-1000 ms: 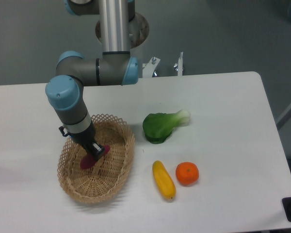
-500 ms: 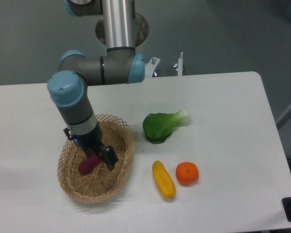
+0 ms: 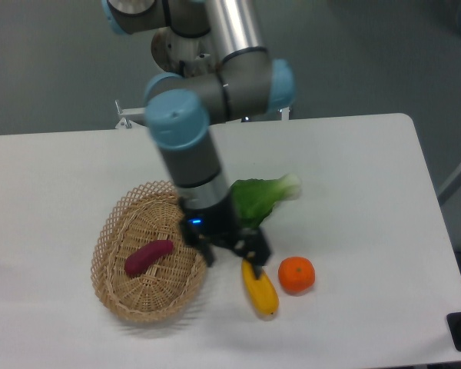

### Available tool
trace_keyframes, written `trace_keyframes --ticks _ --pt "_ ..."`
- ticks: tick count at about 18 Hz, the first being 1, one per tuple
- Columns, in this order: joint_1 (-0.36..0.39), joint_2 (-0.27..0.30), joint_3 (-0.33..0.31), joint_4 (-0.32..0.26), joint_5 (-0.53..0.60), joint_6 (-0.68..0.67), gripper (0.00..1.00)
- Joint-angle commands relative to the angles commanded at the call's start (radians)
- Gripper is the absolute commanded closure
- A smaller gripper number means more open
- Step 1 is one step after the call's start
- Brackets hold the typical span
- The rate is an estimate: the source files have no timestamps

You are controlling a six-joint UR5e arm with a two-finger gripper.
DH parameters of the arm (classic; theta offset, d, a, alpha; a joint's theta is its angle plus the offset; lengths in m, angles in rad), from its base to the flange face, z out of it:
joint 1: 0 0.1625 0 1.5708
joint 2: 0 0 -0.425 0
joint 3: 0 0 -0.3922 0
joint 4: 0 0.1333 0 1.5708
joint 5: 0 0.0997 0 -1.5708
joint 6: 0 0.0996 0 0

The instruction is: Place the sweet potato in the basket

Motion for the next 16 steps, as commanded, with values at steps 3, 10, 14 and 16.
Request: trace_keyframes --ticks 3,10,14,16 --pt "0.071 0.014 0.075 -0.146 -0.025 0.19 0.0" --pt "0.21 0.015 0.123 -0.278 -0.049 0.53 0.0" --pt "0.266 0.028 0.109 -0.28 -0.095 0.66 0.0" --pt "0.278 0.029 0.109 -0.281 -0.099 0.678 0.0"
